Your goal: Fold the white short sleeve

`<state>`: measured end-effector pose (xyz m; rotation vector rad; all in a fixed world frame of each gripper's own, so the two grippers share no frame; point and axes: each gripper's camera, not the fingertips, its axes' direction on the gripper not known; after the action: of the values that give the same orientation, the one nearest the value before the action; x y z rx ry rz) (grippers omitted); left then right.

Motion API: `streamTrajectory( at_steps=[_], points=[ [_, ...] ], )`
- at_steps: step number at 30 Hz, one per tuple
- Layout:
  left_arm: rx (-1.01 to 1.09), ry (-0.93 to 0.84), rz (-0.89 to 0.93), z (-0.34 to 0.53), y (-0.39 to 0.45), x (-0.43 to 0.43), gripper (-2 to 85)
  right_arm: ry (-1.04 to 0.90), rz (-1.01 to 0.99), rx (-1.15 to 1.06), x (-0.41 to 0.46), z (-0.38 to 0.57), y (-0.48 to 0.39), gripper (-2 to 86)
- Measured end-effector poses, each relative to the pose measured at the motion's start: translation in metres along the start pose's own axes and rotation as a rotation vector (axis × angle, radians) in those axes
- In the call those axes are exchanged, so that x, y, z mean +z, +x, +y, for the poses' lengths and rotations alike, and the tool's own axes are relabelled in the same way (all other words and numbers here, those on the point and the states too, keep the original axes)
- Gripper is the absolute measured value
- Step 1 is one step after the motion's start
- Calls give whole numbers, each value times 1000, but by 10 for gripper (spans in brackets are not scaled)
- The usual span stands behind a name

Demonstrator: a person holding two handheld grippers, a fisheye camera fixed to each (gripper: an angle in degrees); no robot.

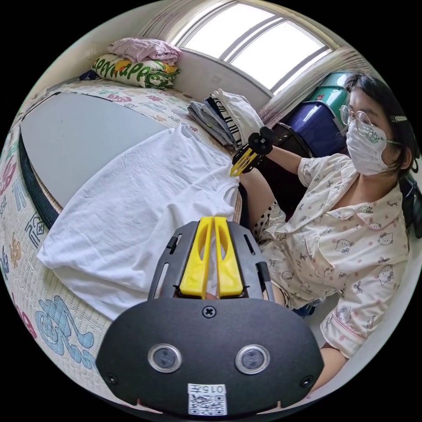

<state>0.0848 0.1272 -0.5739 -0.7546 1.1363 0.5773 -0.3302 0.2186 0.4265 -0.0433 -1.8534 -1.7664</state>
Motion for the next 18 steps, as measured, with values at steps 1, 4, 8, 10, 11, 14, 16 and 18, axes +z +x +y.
streamTrajectory(
  at_steps=[1, 4, 8, 10, 11, 14, 16, 18],
  points=[
    [16, -1, 0, -11, 2, 9, 1, -9, 7, 10, 1, -7, 4, 5],
    [59, -8, -25, -74, -13, 6, 3, -2, -24, 31, -21, -37, 43, -6],
    [0, 92, -316, -229, -85, -43, 9, 85, 167, 207, -96, -113, 174, -7],
    [-101, 240, -499, -295, -123, -58, 18, 154, 309, 384, -129, -154, 251, -4],
    [-197, 365, -613, -324, -142, -62, 30, 225, 391, 516, -146, -178, 297, 0],
    [-334, 560, -744, -354, -138, -31, 61, 395, 425, 769, -169, -207, 357, 37],
    [-289, 524, -740, -353, -112, 8, 72, 491, 378, 767, -169, -208, 345, 50],
    [-229, 415, -731, -333, -80, 51, 80, 490, 302, 675, -158, -202, 314, 73]
  ],
)
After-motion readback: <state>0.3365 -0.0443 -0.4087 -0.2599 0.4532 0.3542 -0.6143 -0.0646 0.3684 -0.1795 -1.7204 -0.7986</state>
